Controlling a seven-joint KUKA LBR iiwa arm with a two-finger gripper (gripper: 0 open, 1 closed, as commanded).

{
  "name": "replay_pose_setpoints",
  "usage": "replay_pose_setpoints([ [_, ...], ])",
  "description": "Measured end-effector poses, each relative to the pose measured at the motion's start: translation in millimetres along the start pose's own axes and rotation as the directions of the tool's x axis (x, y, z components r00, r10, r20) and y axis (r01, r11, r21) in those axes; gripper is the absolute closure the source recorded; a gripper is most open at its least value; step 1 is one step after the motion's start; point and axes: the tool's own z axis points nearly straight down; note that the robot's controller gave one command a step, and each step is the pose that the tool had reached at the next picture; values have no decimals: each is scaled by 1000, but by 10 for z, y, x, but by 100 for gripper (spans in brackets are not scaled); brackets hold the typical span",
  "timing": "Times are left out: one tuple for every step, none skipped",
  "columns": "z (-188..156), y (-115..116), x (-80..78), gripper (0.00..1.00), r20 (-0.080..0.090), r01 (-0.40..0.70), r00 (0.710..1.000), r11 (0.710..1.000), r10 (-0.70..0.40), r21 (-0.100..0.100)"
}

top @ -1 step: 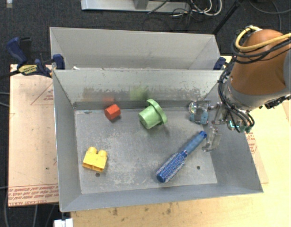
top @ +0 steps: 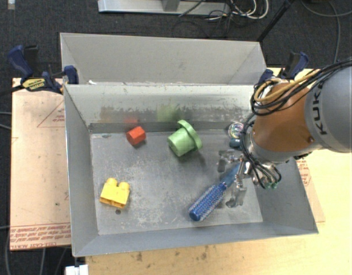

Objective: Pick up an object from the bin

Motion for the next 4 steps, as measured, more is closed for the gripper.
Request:
replay_pose_setpoints([
  [355, 544, 261, 0, 4, 255, 967, 967, -255, 0],
  [349, 536, 253, 100, 6, 255, 967, 967, -255, 1],
  [-716, 1035, 427, 100, 13, 287, 958, 958, -287, 3],
  [-2025, 1003, 291, 100, 16, 298, 954, 955, -298, 6],
])
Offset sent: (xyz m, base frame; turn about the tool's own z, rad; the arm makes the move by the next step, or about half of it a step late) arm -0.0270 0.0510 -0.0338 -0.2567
